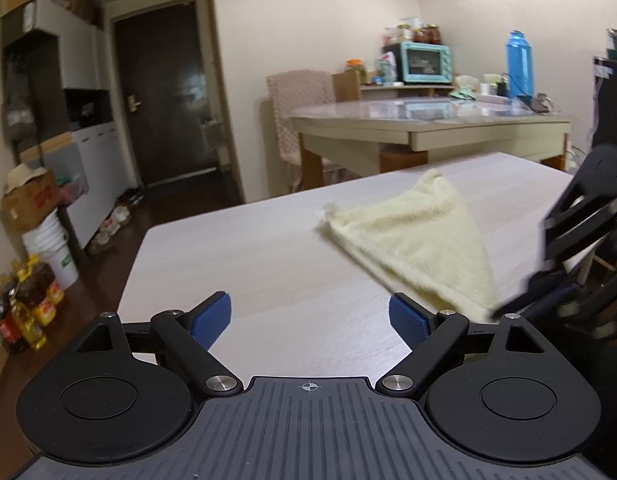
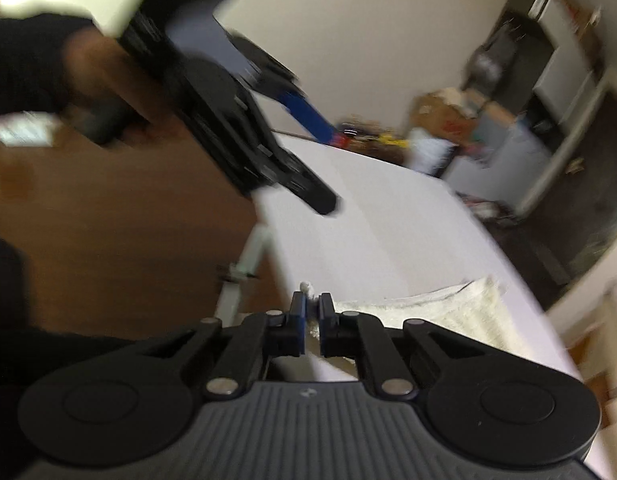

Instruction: Fold towel

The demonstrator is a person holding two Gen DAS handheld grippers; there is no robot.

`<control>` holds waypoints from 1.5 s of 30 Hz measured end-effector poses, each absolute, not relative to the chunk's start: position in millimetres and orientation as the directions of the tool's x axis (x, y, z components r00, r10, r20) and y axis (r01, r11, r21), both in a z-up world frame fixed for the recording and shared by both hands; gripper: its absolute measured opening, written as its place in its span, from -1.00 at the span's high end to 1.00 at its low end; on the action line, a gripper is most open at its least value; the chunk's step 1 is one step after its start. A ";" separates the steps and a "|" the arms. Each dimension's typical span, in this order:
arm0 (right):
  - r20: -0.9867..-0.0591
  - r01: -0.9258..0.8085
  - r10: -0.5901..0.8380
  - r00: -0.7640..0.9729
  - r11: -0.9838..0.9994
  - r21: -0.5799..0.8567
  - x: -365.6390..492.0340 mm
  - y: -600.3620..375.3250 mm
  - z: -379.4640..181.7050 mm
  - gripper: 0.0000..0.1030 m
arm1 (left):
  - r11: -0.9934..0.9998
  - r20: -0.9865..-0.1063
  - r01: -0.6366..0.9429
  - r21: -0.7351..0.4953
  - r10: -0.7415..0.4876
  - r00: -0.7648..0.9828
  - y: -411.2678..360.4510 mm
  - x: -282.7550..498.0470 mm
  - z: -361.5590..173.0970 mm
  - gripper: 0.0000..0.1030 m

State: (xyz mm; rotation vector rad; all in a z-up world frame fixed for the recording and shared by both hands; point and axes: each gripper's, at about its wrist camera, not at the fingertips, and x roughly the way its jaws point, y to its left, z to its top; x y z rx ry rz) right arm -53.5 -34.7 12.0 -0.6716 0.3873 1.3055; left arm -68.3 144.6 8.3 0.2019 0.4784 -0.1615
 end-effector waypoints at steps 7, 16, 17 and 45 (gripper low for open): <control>-0.607 -1.000 0.795 0.009 -0.008 -0.025 -48.8 -77.4 46.7 0.86 | 0.915 -0.498 0.328 0.235 -0.176 0.849 135.3 -6.5 8.6 -0.79; -0.549 -0.995 0.831 -0.088 -0.046 0.089 -40.9 -111.3 51.4 0.86 | 0.840 -0.620 0.470 0.270 -0.222 0.753 140.0 32.1 -13.1 -0.79; -0.542 -0.994 0.835 -0.093 -0.047 0.098 -37.0 -111.0 54.1 0.86 | 0.840 -0.632 0.471 0.267 -0.217 0.744 142.1 33.9 -15.8 -0.79; -0.237 -0.628 0.967 0.098 0.245 0.739 266.3 -249.9 -20.9 0.87 | 0.914 -0.663 0.391 0.112 -0.224 0.715 164.7 59.4 -7.8 -0.80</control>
